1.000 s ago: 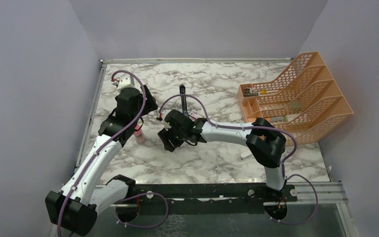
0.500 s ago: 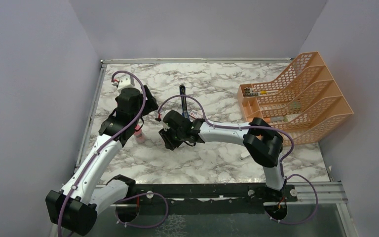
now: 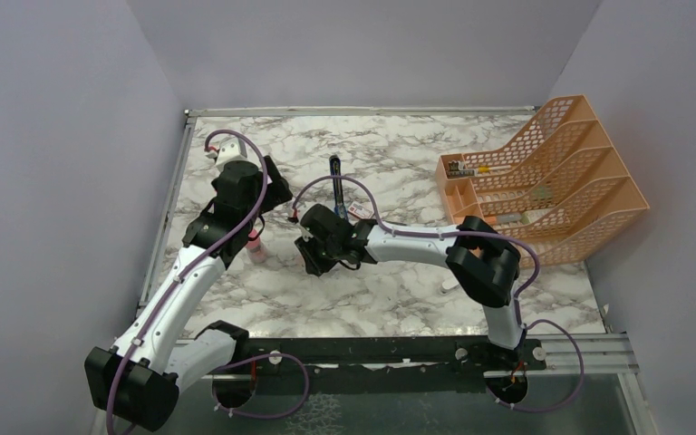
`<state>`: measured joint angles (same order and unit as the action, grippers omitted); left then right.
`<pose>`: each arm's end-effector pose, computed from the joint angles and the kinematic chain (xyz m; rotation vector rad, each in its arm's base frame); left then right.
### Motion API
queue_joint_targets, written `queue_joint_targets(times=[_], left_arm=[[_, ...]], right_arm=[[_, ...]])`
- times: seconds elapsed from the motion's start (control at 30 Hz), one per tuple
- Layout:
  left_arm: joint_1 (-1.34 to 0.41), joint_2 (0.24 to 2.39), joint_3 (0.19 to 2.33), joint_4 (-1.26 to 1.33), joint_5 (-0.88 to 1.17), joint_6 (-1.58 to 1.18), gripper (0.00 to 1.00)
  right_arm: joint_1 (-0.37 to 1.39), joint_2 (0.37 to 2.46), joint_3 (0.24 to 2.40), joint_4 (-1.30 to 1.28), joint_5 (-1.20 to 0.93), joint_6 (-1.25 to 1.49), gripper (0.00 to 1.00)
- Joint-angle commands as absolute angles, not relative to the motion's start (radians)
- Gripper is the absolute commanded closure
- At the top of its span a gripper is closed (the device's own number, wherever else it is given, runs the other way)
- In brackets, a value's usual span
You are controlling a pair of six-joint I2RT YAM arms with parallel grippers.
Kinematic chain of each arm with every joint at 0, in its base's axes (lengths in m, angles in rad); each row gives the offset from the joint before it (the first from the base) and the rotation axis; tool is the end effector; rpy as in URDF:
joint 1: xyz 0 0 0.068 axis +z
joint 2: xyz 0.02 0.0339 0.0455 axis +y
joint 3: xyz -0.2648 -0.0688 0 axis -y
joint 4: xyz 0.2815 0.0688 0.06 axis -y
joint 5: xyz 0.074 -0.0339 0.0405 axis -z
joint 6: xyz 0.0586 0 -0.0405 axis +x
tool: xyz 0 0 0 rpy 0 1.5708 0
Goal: Load the staples into the stapler
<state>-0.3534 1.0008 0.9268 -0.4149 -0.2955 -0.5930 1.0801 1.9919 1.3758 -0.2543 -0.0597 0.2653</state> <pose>0.2659 -0.0799 0.3144 -0.4251 2.0044 -0.2884 0.2222 0.4233 0.1402 -1.0381 2.3351 0.6412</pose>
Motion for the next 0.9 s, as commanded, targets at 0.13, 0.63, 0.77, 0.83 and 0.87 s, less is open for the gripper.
queue_joint_targets(times=[0.13, 0.63, 0.77, 0.83, 0.87], left_arm=[[-0.347, 0.960, 0.934, -0.454, -0.271, -0.619, 0.11], [-0.371, 1.059, 0.777, -0.298, 0.441, -0.606, 0.22], [-0.448, 1.127, 0.726, -0.211, 0.548, -0.620, 0.22], [-0.482, 1.158, 0.709, -0.184, 0.543, -0.631, 0.25], [-0.493, 1.167, 0.698, -0.167, 0.540, -0.644, 0.27]], right_arm=[[1.084, 1.847, 1.233, -0.161, 0.040, 0.399, 0.79], [0.772, 1.374, 0.656, 0.292, -0.278, 0.984, 0.79], [0.748, 1.329, 0.620, 0.353, -0.300, 1.069, 0.79], [0.743, 1.305, 0.603, 0.381, -0.307, 1.111, 0.79], [0.741, 1.294, 0.592, 0.390, -0.306, 1.129, 0.79]])
